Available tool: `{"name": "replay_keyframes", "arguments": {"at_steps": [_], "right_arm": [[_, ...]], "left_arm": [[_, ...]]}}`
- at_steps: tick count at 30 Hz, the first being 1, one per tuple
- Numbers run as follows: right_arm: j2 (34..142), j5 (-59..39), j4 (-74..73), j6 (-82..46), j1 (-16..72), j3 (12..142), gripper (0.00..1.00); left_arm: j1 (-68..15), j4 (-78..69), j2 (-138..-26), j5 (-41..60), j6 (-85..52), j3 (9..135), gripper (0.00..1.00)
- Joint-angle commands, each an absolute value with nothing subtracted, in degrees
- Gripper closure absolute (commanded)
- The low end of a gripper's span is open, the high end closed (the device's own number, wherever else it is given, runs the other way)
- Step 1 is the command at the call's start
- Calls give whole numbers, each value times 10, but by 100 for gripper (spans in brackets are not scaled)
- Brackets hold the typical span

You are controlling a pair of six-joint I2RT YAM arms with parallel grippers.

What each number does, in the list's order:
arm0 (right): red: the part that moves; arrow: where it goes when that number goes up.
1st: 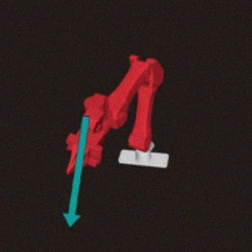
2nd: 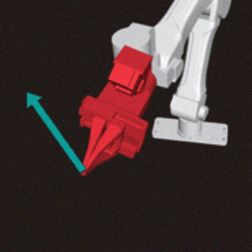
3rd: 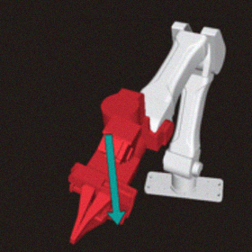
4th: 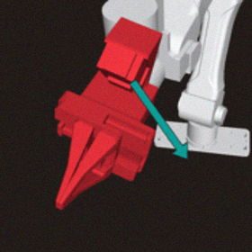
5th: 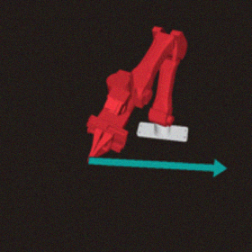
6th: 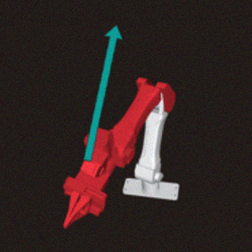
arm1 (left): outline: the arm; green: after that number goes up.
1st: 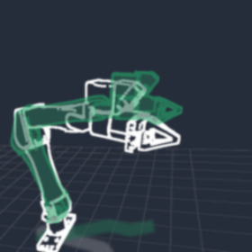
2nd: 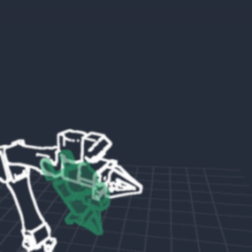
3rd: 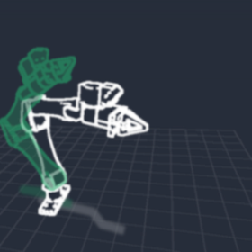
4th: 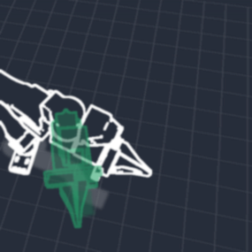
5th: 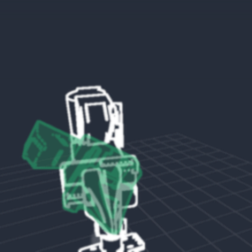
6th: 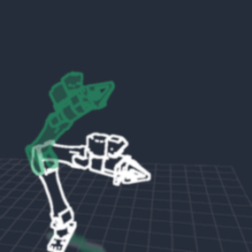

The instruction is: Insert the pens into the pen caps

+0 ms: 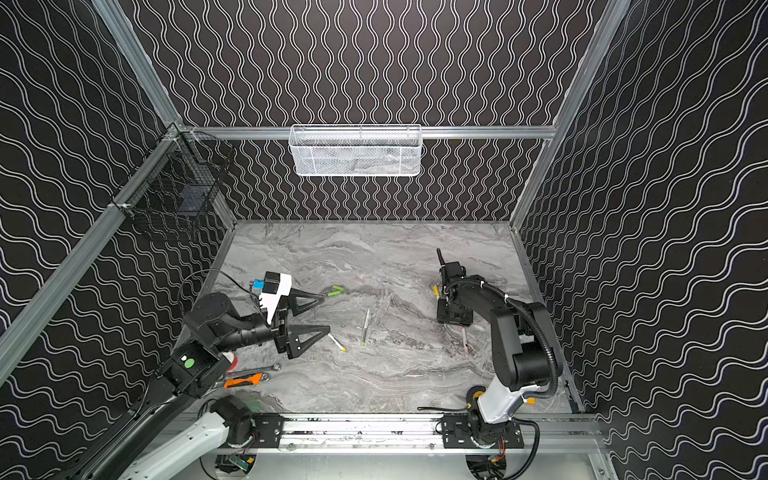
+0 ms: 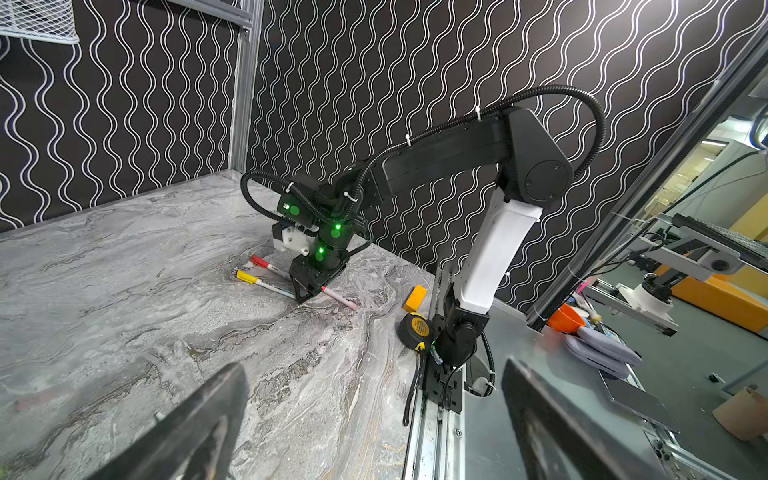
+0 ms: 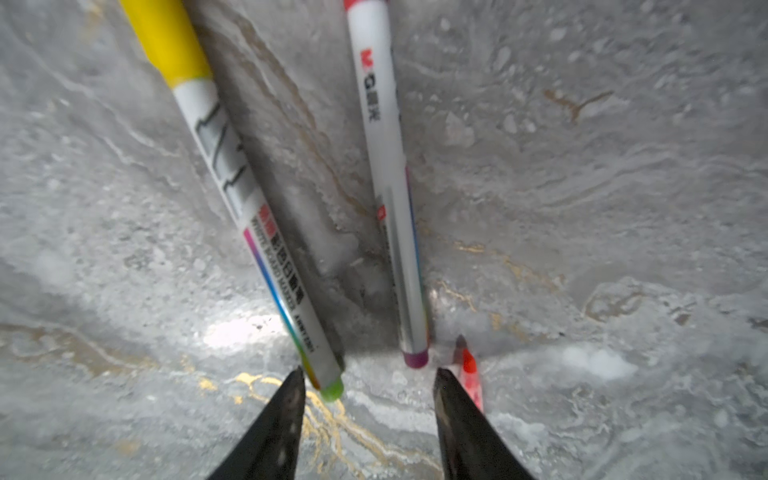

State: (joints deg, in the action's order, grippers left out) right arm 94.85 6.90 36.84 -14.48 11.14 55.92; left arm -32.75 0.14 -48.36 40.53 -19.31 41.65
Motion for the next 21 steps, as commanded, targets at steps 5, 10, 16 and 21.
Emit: {"name": "replay_keyframes", "arguments": {"at_steps": [5, 10, 16, 21], "right_arm": [[923, 89, 377, -152, 98, 561, 42], [926, 110, 397, -154, 68, 568, 38], [953, 80, 420, -125, 49, 586, 47], [981, 79, 433, -111, 50, 595, 57]], "left_arm": [[-327, -14, -491, 401, -192, 418, 1], [-328, -13, -491, 400, -191, 418, 2], [-327, -19, -502, 407, -193, 420, 1], [-327, -20, -501, 404, -193, 418, 1]]}}
